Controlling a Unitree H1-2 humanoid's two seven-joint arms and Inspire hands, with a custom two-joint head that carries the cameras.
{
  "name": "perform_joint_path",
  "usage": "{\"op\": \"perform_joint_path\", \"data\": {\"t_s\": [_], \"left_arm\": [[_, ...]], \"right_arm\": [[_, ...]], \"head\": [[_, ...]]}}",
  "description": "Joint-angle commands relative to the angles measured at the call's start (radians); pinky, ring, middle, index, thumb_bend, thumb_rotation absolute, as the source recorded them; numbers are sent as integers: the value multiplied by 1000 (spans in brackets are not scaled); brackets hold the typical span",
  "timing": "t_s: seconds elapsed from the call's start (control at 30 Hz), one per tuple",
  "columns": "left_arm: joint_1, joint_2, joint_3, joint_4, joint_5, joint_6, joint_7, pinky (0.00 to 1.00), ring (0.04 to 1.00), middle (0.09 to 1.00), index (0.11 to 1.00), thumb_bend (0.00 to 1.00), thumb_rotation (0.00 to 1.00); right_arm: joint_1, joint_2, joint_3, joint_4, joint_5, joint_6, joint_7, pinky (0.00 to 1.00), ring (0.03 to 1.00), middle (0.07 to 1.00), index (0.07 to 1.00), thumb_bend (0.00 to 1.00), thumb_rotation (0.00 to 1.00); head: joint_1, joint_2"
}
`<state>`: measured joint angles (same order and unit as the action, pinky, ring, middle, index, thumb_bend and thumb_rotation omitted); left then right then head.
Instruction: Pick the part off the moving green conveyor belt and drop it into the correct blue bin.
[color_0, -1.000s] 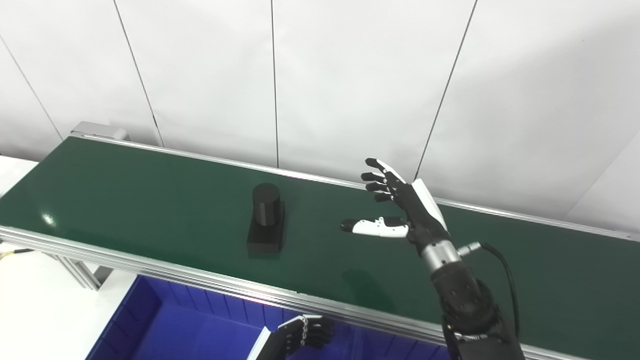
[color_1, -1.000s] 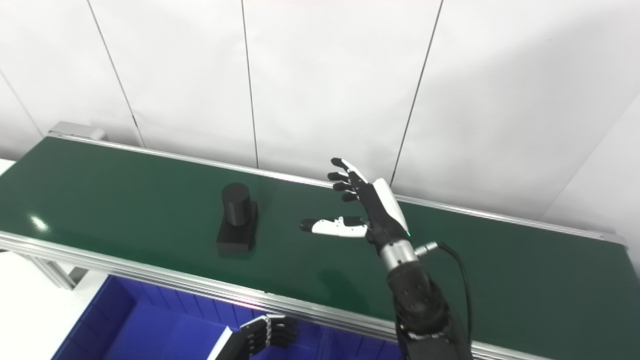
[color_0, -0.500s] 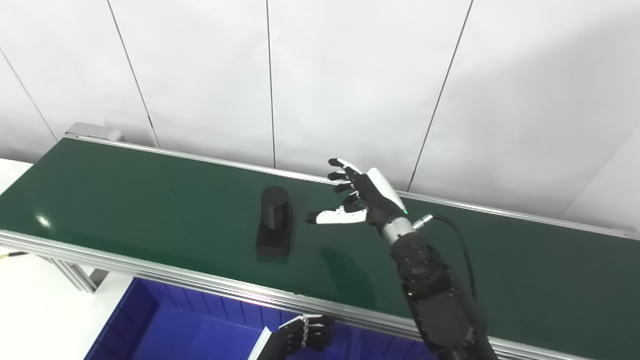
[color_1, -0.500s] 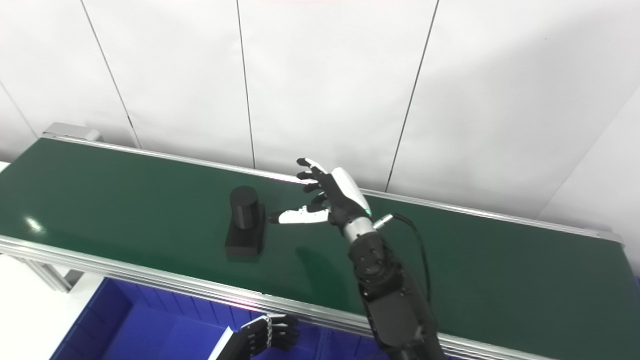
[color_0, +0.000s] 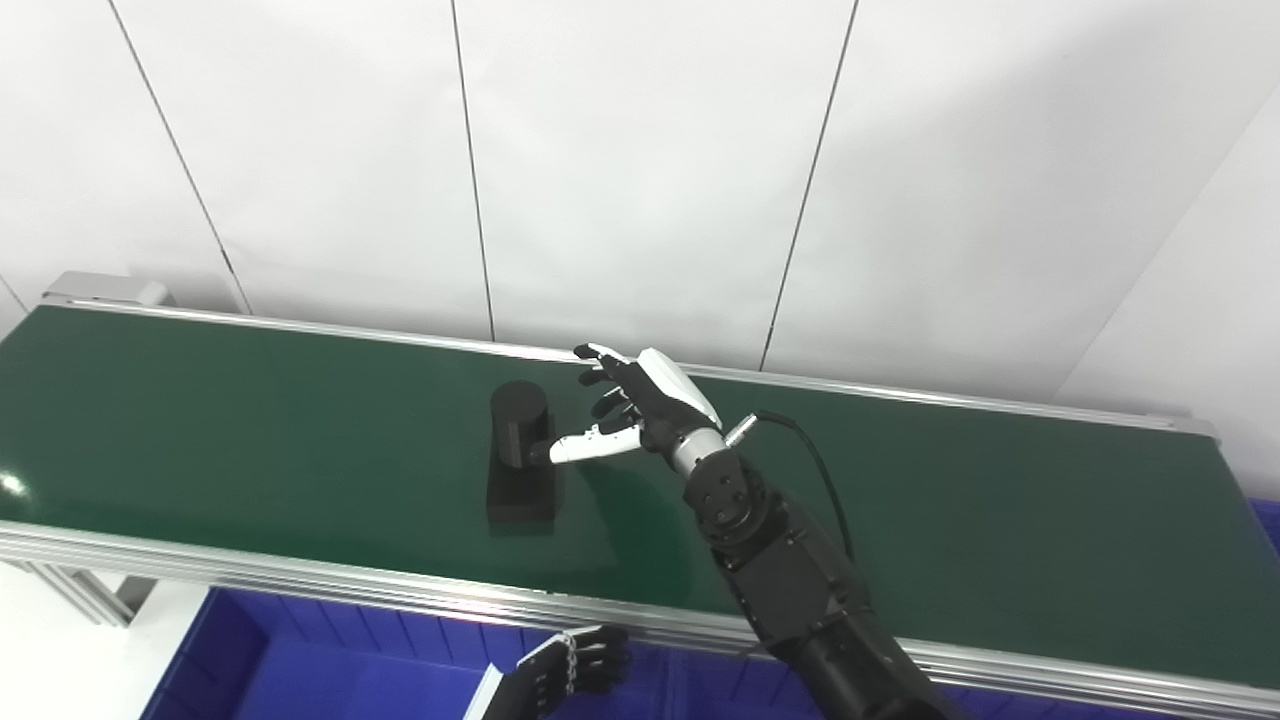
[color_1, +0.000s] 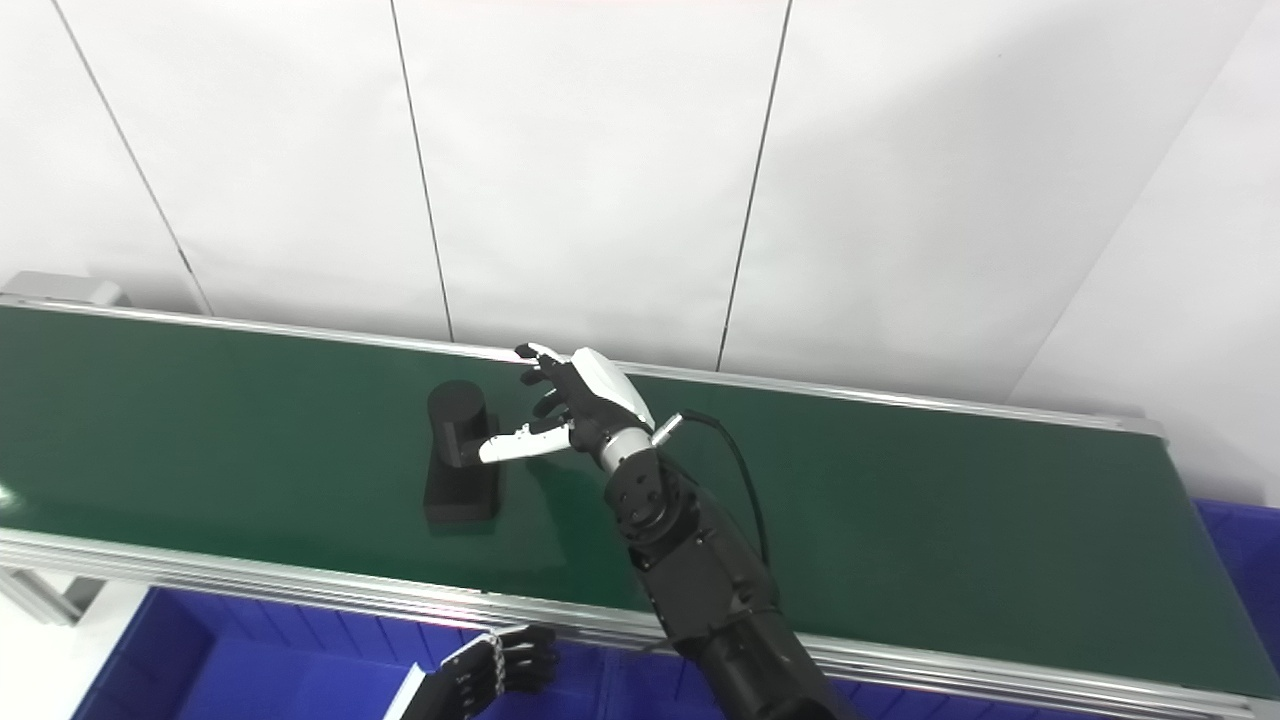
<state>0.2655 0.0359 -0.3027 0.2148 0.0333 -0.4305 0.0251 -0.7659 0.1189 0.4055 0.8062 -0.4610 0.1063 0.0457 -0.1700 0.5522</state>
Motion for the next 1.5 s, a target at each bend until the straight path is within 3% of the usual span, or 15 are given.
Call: {"op": "perform_joint_path", "data": {"t_s": [0.0, 0.23, 0.5, 0.73, 0.93, 1.03, 1.07, 1.17, 1.3, 1.33, 1.47], "left_arm": [[-2, 9, 6, -29, -2, -40, -9, 681, 676, 708, 742, 738, 271], [2, 20, 9, -35, -2, -40, -8, 676, 681, 716, 759, 698, 263], [10, 21, 17, -45, -12, -39, -17, 685, 671, 710, 764, 671, 264], [19, 20, 19, -57, -6, -40, -17, 698, 652, 687, 757, 652, 278], [25, 14, 23, -63, -3, -40, -15, 738, 663, 681, 760, 651, 273], [26, 14, 22, -66, 2, -40, -11, 746, 664, 677, 759, 648, 275], [27, 14, 22, -67, 4, -40, -10, 744, 665, 677, 759, 648, 275], [27, 15, 23, -67, 2, -40, -13, 759, 668, 676, 763, 646, 277], [25, 17, 26, -69, -2, -40, -19, 731, 662, 682, 763, 650, 282], [25, 17, 27, -69, -4, -40, -22, 731, 662, 683, 763, 654, 287], [25, 17, 34, -69, -9, -40, -29, 699, 650, 683, 764, 670, 292]], "right_arm": [[-71, 29, -5, 22, 6, -73, -37, 567, 710, 854, 937, 901, 406], [-127, 53, -6, 184, 9, -138, -97, 573, 711, 859, 937, 907, 412], [-179, 84, -16, 321, 27, -196, -129, 653, 777, 862, 940, 901, 400], [-200, 110, -11, 386, 25, -228, -171, 643, 772, 872, 935, 901, 382], [-200, 128, 30, 420, -19, -244, -244, 685, 803, 871, 910, 864, 324], [-187, 134, 47, 436, -38, -270, -317, 586, 695, 784, 805, 752, 125], [-180, 136, 55, 442, -50, -283, -357, 514, 603, 653, 695, 656, 61], [-163, 134, 78, 452, -78, -308, -437, 440, 506, 492, 548, 541, 10], [-149, 127, 93, 456, -99, -308, -497, 458, 432, 528, 506, 512, 0], [-145, 124, 92, 452, -100, -307, -506, 383, 449, 547, 504, 499, 0], [-122, 106, 86, 426, -102, -320, -546, 334, 466, 564, 498, 489, 0]], "head": [[1, 0], [-30, 6], [-57, 14], [-54, 27], [-48, 34], [-46, 38], [-46, 38], [-45, 43], [-46, 49], [-46, 51], [-47, 55]]}}
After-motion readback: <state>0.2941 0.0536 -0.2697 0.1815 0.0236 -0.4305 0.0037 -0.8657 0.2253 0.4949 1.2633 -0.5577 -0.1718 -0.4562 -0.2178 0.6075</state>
